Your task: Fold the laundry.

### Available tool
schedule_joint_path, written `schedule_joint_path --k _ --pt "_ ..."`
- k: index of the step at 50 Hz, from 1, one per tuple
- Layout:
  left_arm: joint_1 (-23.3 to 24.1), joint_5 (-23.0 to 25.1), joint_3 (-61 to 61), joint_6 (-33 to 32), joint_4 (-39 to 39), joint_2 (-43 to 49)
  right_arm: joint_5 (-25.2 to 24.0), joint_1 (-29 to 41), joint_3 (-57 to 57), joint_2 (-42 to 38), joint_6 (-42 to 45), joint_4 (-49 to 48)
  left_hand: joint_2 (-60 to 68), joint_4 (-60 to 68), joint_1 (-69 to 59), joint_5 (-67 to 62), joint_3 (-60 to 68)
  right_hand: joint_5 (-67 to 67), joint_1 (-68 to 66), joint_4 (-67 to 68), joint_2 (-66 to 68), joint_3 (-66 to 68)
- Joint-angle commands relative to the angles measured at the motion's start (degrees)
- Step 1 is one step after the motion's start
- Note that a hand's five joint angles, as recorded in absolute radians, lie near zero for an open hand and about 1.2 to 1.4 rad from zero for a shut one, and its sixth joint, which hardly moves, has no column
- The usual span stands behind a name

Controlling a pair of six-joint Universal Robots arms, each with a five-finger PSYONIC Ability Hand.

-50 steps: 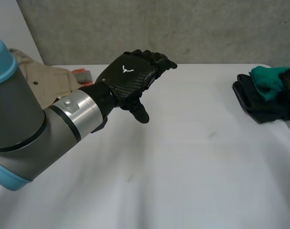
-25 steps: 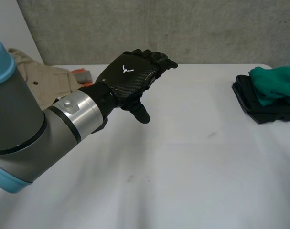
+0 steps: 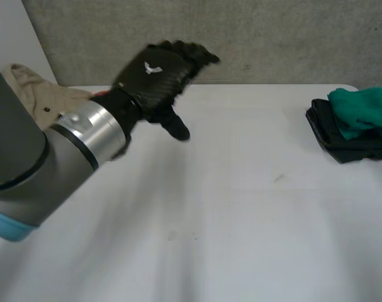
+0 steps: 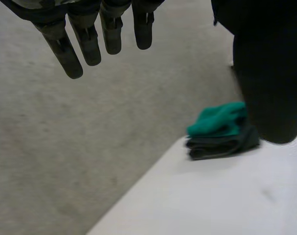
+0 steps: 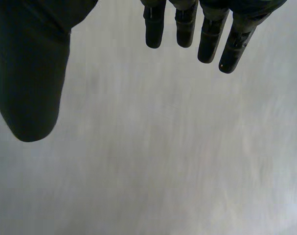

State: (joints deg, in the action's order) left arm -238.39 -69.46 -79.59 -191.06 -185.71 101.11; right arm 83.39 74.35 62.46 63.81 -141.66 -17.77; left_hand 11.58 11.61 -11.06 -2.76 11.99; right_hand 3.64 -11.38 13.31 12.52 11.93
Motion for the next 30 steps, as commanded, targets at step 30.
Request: schedule_joint_path --k 30 --pt "-34.5 0.6 38.2 -23.5 -10.7 53.1 -14.3 34.0 45.5 7.1 0.7 -10.9 13.1 13.0 -13.6 -11.9 12.7 -3.6 1.4 -3.3 -2.5 -1.9"
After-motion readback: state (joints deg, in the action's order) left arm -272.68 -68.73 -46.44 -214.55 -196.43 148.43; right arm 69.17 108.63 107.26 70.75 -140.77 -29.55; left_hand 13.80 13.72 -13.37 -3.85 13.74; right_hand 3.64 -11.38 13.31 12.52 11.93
